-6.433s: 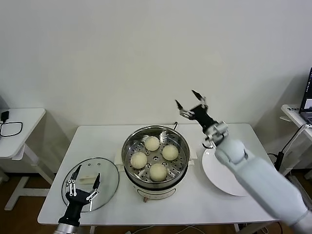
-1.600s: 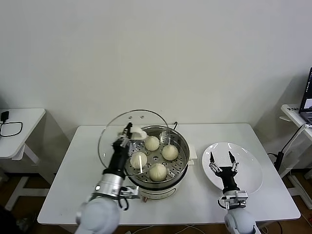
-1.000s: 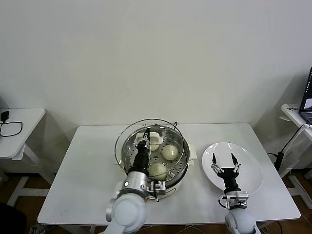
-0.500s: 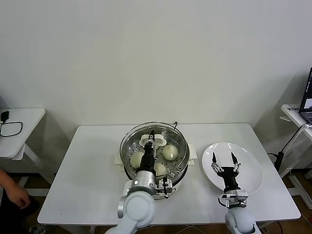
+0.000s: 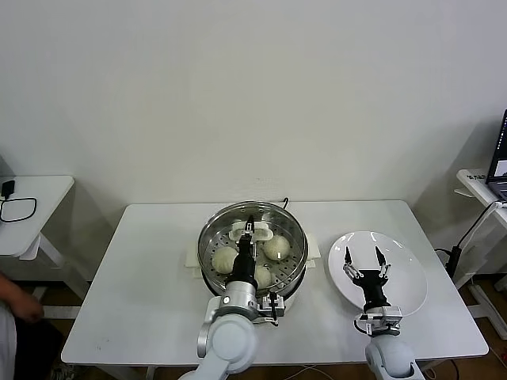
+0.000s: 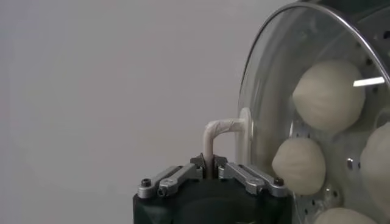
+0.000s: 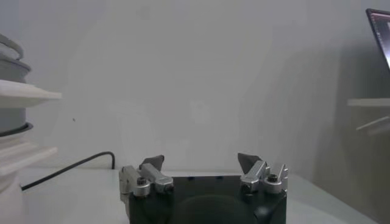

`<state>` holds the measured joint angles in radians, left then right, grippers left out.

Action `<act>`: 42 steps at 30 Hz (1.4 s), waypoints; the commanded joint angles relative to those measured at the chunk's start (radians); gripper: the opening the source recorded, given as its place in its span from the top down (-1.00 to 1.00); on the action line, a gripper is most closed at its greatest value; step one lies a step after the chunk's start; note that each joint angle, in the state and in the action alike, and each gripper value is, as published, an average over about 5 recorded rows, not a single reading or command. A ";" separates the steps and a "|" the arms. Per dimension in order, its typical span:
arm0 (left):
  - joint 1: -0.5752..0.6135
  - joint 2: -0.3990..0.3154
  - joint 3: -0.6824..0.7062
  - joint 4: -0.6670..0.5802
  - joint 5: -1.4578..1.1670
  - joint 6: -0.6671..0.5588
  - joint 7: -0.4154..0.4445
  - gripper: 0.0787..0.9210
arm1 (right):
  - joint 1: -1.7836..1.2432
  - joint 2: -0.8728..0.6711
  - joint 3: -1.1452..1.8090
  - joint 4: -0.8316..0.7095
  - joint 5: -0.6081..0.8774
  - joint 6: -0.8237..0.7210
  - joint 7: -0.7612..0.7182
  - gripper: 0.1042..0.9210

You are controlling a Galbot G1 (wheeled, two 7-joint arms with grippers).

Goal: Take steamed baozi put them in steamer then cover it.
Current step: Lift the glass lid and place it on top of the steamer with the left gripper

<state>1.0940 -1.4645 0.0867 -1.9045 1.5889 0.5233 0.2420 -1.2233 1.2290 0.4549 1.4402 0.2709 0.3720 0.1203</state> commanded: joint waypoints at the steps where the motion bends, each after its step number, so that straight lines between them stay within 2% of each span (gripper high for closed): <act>1: -0.004 0.002 -0.002 0.028 0.017 -0.005 -0.007 0.75 | 0.000 0.001 0.001 -0.001 -0.001 0.002 -0.001 -0.76; 42: 0.023 -0.012 -0.018 0.028 0.033 -0.036 -0.019 0.75 | 0.001 0.003 -0.003 -0.004 -0.013 0.007 -0.002 -0.76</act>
<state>1.1155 -1.4724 0.0728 -1.8759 1.6230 0.4892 0.2251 -1.2213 1.2326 0.4519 1.4319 0.2580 0.3783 0.1187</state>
